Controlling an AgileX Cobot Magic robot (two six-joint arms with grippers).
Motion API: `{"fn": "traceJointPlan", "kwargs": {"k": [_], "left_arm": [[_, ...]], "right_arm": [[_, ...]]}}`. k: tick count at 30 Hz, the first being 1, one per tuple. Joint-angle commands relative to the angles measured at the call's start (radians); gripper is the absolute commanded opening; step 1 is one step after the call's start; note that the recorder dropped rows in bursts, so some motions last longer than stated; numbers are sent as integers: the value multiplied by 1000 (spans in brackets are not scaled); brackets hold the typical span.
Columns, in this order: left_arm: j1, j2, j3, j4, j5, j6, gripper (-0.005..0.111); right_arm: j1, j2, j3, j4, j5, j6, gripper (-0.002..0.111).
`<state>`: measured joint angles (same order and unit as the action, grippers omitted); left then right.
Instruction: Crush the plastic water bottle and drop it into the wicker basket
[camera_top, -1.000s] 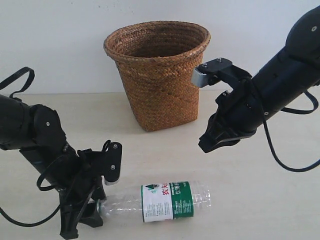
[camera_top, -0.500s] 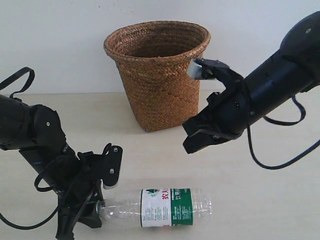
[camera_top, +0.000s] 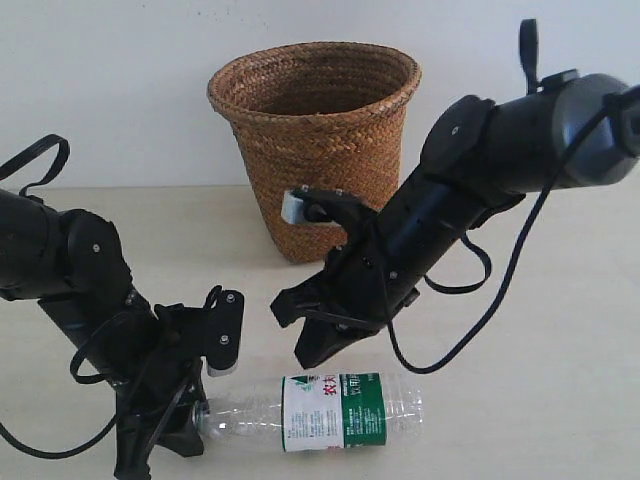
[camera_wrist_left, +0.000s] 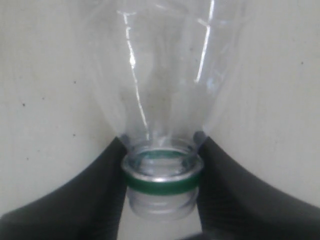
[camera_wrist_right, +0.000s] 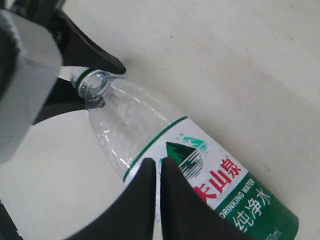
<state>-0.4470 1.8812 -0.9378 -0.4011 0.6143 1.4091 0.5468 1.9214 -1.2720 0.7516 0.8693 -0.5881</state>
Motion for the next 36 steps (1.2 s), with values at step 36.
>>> {"fn": "traceJointPlan", "kwargs": {"k": [36], "left_arm": [[-6,4,-3,8,8,-25,4]], "right_arm": [[10,268,-48,-277,89,227,0]]}}
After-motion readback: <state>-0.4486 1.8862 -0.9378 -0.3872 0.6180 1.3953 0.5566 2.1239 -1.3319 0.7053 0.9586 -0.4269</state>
